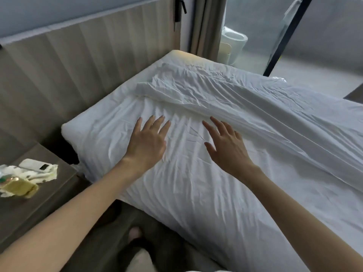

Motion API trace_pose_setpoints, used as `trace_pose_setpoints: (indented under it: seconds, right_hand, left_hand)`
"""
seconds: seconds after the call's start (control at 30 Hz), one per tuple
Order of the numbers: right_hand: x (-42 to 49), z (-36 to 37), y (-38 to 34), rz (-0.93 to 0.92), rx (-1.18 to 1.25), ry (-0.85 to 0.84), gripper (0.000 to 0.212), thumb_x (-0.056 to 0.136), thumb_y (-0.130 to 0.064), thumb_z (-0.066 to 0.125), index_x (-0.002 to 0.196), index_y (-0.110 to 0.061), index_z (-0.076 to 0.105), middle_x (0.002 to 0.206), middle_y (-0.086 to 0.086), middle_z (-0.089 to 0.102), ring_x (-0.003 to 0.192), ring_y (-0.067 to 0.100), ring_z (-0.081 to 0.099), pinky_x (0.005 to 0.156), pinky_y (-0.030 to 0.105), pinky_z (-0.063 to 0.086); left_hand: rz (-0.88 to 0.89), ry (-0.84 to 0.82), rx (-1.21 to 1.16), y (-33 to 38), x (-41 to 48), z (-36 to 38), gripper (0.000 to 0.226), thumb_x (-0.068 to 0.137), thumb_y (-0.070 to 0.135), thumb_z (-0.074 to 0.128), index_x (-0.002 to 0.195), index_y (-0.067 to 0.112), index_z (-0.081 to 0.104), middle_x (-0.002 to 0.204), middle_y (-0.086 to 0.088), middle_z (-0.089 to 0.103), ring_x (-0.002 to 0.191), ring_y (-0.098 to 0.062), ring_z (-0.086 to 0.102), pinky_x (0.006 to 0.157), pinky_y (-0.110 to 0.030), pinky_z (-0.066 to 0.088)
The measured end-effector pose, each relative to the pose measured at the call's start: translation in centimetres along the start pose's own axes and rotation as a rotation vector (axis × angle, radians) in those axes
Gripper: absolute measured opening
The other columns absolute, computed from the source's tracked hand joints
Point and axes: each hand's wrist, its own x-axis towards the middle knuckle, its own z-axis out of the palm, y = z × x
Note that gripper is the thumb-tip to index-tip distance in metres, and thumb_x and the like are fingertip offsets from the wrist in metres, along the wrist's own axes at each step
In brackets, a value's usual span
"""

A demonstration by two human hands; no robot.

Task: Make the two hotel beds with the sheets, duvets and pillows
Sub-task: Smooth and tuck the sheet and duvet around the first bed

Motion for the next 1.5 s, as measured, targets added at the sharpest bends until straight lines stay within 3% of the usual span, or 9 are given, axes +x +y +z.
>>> trace_pose_setpoints:
  seconds: [0.4,0.53,0.7,0.97,1.1,1.17,1.3,1.37,1.5]
  right_hand:
    - [17.3,5.6,-4.3,0.422,-0.026,-0.126,0.063,0.097,-0.03,0.053,0.152,-0.025,0.024,0.162,0.006,0.01,0.146,0.033,0.015,0.112,0.055,0.027]
    - [22.1,7.7,-3.7,0.461,-0.023,-0.158,0.062,0.097,-0.03,0.053,0.152,-0.025,0.025,0.162,0.006,0.011,0.146,0.033,0.015,0.11,0.058,0.028]
    - [29.0,12.1,-1.2,0.52,-0.009,-0.209,0.063,0.096,-0.031,0.053,0.152,-0.027,0.024,0.162,0.004,0.012,0.145,0.034,0.015,0.109,0.065,0.022]
    - [41.2,22.7,8.5,0.625,-0.024,-0.332,0.068,0.096,-0.032,0.052,0.153,-0.032,0.016,0.163,0.002,0.004,0.144,0.04,0.009,0.108,0.071,0.019]
    - [45.2,27.0,13.3,0.697,-0.036,-0.432,0.069,0.096,-0.032,0.052,0.153,-0.034,0.013,0.163,0.001,0.003,0.144,0.045,0.006,0.108,0.07,0.02]
    - [46.5,28.6,14.9,0.741,-0.017,-0.481,0.071,0.096,-0.031,0.052,0.152,-0.037,0.01,0.163,0.0,0.001,0.144,0.047,0.004,0.108,0.07,0.019]
    - [48.3,31.7,17.7,0.761,-0.013,-0.54,0.08,0.094,-0.033,0.057,0.152,-0.041,0.002,0.162,0.001,-0.004,0.143,0.05,0.003,0.107,0.07,0.019]
    - [48.9,33.4,18.8,0.736,-0.049,-0.562,0.089,0.09,-0.039,0.062,0.152,-0.042,-0.002,0.162,0.002,-0.006,0.142,0.051,0.004,0.106,0.071,0.019]
    - [49.8,36.9,20.7,0.713,-0.117,-0.533,0.102,0.084,-0.03,0.068,0.15,-0.045,-0.009,0.162,0.007,-0.008,0.14,0.053,0.008,0.106,0.071,0.02]
  left_hand:
    - [0.251,-0.07,-0.066,-15.2,16.8,5.5,0.061,0.101,0.032,0.036,0.155,0.02,0.01,0.161,-0.003,0.012,0.148,-0.021,0.01,0.118,-0.044,0.011]
    - [0.281,-0.039,-0.086,-17.8,21.6,8.0,0.061,0.096,0.027,0.049,0.152,0.018,0.025,0.156,-0.006,0.03,0.144,-0.025,0.027,0.114,-0.047,0.022]
    - [0.309,0.0,-0.114,-20.8,28.5,12.5,0.065,0.079,0.019,0.072,0.139,0.011,0.05,0.139,-0.014,0.053,0.127,-0.033,0.051,0.099,-0.053,0.042]
    - [0.386,-0.055,-0.125,-21.3,45.1,22.7,0.073,0.065,0.01,0.082,0.134,0.008,0.056,0.13,-0.02,0.059,0.115,-0.037,0.059,0.088,-0.053,0.048]
    - [0.318,-0.202,-0.128,-20.5,53.0,28.5,0.073,0.092,0.022,0.053,0.154,0.025,0.016,0.158,-0.008,0.024,0.141,-0.026,0.029,0.107,-0.044,0.031]
    - [0.293,-0.305,-0.098,-20.5,55.9,30.9,0.074,0.095,0.027,0.046,0.154,0.031,0.002,0.16,-0.005,0.013,0.143,-0.023,0.02,0.11,-0.04,0.027]
    - [0.368,-0.316,-0.028,-19.8,60.2,34.8,0.082,0.09,0.027,0.052,0.153,0.036,0.0,0.158,-0.006,0.017,0.136,-0.028,0.03,0.103,-0.041,0.036]
    - [0.402,-0.334,0.003,-19.1,61.8,36.4,0.091,0.088,0.034,0.055,0.149,0.039,-0.012,0.16,-0.007,0.011,0.135,-0.031,0.031,0.1,-0.042,0.037]
    - [0.44,-0.421,0.031,-17.2,63.8,40.1,0.11,0.084,0.048,0.06,0.134,0.044,-0.037,0.16,-0.005,-0.014,0.145,-0.039,0.007,0.107,-0.055,0.028]
